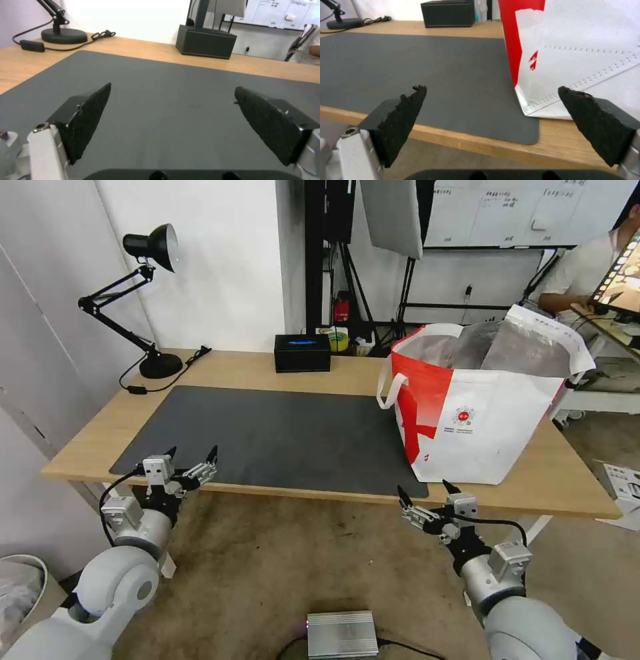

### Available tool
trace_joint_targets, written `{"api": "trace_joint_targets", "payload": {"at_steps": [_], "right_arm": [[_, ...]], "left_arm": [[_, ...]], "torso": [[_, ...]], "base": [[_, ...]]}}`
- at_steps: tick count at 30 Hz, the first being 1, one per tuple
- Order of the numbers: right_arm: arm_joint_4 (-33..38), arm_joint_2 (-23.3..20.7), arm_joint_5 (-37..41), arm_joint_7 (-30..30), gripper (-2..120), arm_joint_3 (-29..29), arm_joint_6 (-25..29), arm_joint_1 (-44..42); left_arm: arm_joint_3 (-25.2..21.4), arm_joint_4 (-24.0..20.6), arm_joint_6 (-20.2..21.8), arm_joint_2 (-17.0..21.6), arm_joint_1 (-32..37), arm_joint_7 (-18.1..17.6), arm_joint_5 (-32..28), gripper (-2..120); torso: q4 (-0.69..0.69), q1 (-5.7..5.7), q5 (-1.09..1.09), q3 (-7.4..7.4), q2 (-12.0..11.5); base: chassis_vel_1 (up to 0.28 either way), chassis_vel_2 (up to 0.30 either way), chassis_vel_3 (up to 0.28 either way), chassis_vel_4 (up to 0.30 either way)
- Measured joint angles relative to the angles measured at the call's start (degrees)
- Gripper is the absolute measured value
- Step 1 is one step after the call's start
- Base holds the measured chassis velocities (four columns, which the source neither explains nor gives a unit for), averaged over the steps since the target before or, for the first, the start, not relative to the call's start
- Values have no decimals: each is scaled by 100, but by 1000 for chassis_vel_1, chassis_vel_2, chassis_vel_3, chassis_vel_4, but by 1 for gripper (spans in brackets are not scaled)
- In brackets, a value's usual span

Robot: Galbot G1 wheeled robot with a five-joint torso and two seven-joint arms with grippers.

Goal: Pick up the trash from the table and place it into the takeout bag.

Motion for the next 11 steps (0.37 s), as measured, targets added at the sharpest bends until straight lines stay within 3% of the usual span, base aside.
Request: {"api": "trace_joint_targets", "payload": {"at_steps": [11], "right_arm": [[0, 0, 0, 0, 100, 0, 0, 0]], "left_arm": [[5, 0, 6, 3, -5, -4, -5, 100]], "torso": [[0, 0, 0, 0, 0]], "base": [[0, 0, 0, 0]]}}
